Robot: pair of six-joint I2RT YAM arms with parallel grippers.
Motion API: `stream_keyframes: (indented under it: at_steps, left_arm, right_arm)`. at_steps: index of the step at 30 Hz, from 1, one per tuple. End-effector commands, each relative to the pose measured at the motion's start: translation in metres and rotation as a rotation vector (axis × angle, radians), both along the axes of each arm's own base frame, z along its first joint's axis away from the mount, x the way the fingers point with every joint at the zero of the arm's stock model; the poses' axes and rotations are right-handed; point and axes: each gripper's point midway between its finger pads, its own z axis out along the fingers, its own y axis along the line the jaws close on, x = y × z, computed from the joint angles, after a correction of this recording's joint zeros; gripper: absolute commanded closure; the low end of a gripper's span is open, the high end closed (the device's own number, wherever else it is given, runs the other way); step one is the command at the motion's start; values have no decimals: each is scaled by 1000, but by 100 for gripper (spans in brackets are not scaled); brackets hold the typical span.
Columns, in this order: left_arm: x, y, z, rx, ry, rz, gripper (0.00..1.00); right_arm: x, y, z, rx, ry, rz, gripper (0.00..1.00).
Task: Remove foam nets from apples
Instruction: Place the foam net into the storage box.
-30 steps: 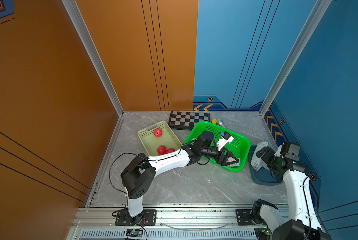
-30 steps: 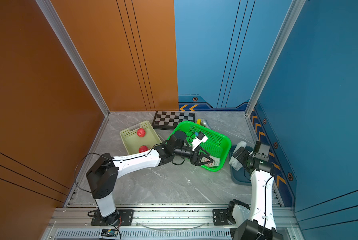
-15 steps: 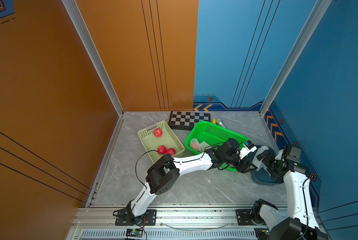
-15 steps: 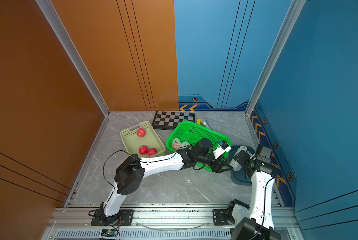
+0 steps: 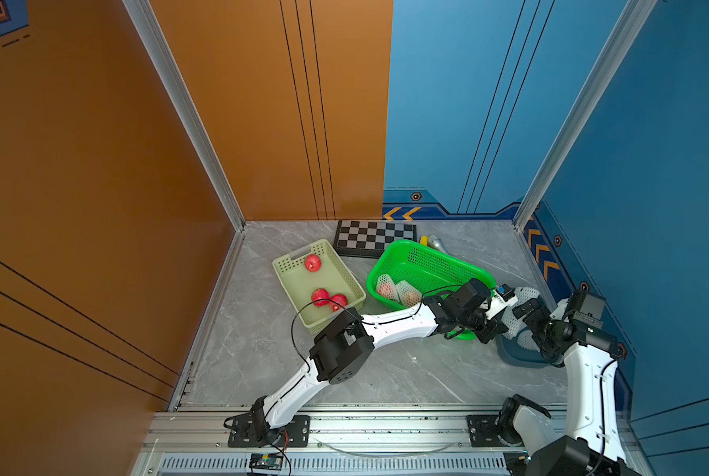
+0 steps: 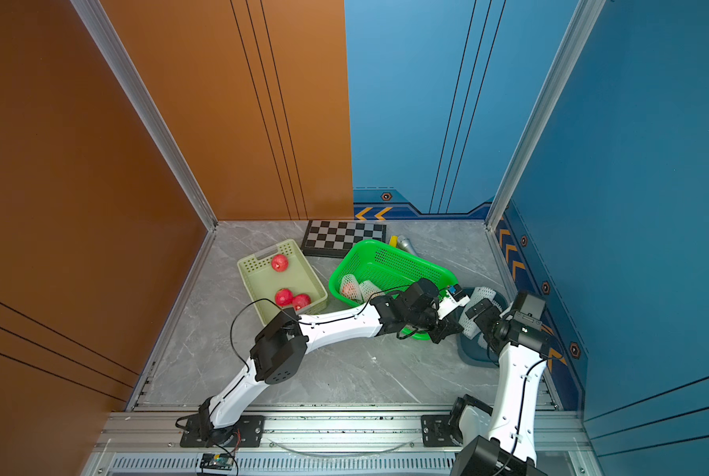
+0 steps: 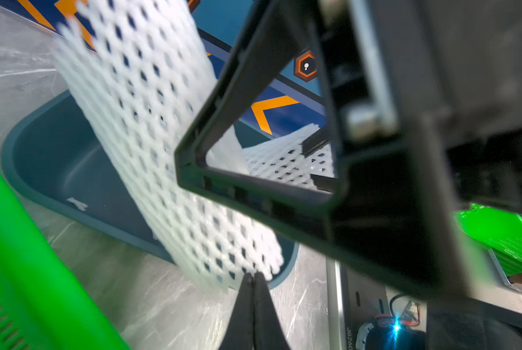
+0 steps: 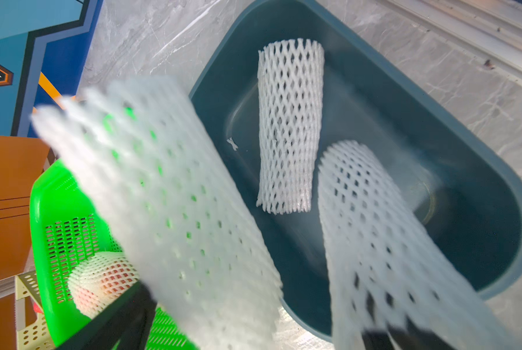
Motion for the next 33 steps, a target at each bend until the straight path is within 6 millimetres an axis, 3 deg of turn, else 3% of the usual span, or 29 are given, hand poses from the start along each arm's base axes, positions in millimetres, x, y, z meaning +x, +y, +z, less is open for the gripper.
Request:
stream_keyframes:
  at_steps: [1, 7, 12, 16, 24, 26, 31, 33]
  left_arm:
    - [-1, -4, -3, 13, 13, -5, 100]
    - [0, -3, -8, 18, 36, -14, 100]
    - [-1, -3, -9, 17, 55, -17, 100]
    - [3, 5, 1, 2, 43, -3, 100]
    - [16, 40, 13, -25, 28, 43, 98]
    - [18, 48, 18, -28, 18, 47, 88]
    - [15, 55, 32, -58, -15, 11, 40]
    - [13, 54, 36, -72, -24, -9, 31]
  right_arm:
    - [3, 2, 16, 44, -36, -18, 0]
    - [7, 1, 49, 37, -133, -46, 0]
    - [0, -9, 75, -45, -161, -91, 0]
    - [-4, -12, 78, -68, -153, -102, 0]
    - [-5, -13, 79, -86, -154, -87, 0]
    - [-5, -13, 74, -83, -140, -84, 0]
    - [-3, -9, 65, -68, -119, -57, 0]
    - [-1, -5, 62, -58, -119, -33, 0]
